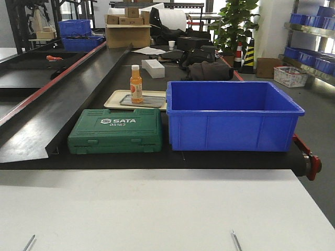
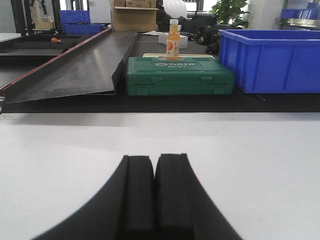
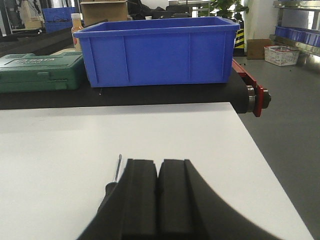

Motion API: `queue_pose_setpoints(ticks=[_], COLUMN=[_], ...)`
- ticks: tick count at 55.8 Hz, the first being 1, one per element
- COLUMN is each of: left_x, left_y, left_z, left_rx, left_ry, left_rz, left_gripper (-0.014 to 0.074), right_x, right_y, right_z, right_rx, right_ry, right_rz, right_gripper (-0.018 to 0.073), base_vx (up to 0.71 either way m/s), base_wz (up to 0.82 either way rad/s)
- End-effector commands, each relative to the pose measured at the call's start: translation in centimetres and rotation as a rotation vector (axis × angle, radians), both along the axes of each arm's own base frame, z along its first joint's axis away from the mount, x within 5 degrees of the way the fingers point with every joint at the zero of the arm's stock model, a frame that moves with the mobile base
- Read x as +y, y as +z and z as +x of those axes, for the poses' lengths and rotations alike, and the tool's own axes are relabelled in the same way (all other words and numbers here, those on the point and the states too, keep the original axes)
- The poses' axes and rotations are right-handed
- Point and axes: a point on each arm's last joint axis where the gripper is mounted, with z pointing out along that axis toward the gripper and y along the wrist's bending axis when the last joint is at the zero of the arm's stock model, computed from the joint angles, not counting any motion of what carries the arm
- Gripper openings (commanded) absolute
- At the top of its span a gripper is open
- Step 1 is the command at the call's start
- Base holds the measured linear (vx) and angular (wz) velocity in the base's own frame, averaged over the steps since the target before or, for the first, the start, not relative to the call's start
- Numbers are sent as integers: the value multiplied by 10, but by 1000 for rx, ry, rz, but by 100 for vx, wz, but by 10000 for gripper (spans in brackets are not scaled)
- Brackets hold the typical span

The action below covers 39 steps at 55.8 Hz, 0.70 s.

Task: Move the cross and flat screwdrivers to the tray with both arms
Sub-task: 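Lower both grippers toward the green-handled screwdrivers on the white table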

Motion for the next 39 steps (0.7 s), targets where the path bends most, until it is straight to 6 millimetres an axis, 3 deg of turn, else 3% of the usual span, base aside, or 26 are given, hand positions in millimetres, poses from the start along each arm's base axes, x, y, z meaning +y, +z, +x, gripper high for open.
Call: queue_pose_setpoints(ticks=[1, 28, 39], left_x=[1, 1, 3], left_y=[15, 18, 31], left_z=[-2, -2, -4], left_rx=[-112, -133, -284], left_ry=[11, 13, 29], left_rz=[-14, -15, -22], left_gripper=[-6, -6, -6], right_x=[1, 1, 1], right_y=[5, 5, 8], right_z=[0, 0, 0], right_rx=[-80, -80, -103], right_ry=[7, 7, 8], right_rz=[-11, -11, -20], right_gripper=[-8, -8, -8], base_vx=[0, 0, 0], base_wz=[0, 0, 0])
